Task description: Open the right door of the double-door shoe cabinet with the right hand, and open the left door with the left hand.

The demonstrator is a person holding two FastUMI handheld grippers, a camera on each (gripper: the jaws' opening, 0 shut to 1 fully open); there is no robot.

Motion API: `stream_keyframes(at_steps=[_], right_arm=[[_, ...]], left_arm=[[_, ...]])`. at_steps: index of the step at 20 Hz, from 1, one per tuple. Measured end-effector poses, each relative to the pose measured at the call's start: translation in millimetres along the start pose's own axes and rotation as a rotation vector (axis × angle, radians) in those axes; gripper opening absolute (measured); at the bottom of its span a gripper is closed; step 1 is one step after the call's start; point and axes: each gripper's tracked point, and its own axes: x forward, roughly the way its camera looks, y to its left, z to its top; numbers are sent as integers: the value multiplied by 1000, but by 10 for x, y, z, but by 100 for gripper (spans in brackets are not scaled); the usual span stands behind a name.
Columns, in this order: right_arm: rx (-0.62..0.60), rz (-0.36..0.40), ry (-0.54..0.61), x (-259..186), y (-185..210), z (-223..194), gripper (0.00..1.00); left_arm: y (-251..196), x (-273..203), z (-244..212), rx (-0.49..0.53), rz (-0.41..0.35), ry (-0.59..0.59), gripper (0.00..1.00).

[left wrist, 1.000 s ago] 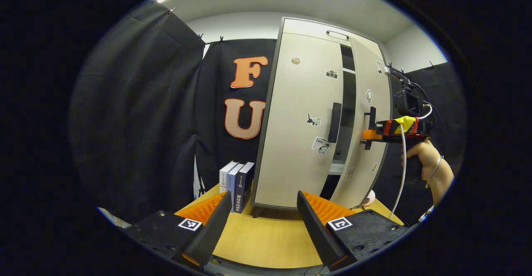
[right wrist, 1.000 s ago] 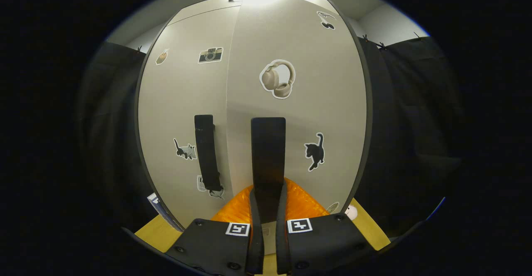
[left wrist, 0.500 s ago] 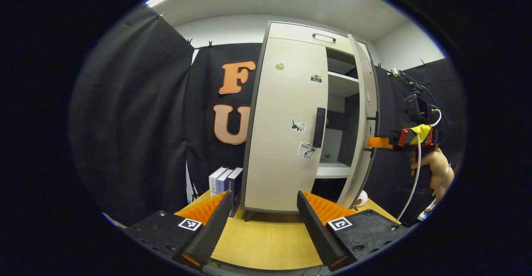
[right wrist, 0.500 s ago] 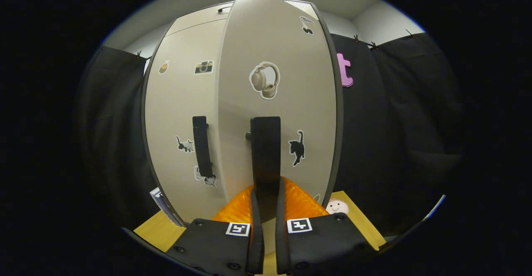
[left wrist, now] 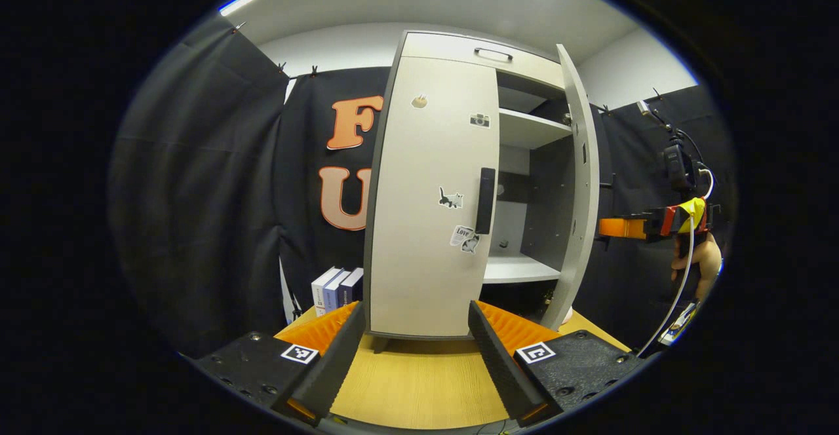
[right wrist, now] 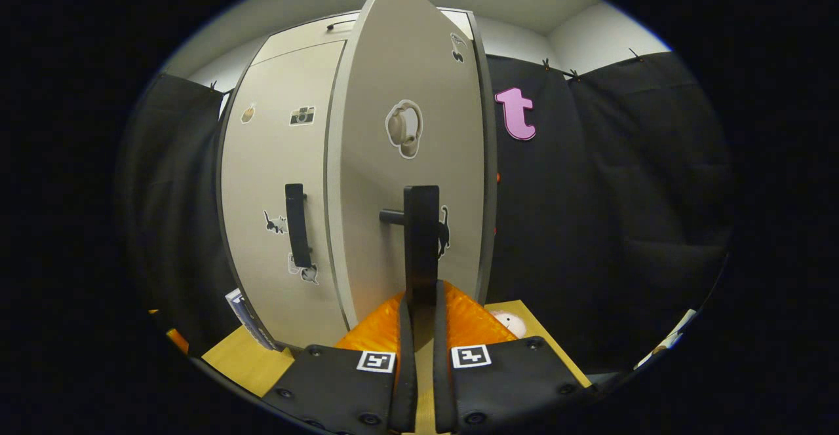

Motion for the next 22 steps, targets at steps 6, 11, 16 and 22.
stream_keyframes(at_steps=[6, 11, 16, 22], right_arm=[[-39, -57, -26, -54, -216, 24, 8], [-20, -40, -17, -67, -243, 6, 7], [-10, -9, -18, -70, -264, 6, 7], [-5, 2, -11, -76, -334, -9, 7]], left_arm=[[-264, 126, 62, 14, -19, -5, 94], [-456, 311, 111, 30, -24, -5, 94], [-646, 523, 110, 50, -27, 15, 94], [-857, 796, 194, 42, -10, 14, 92]])
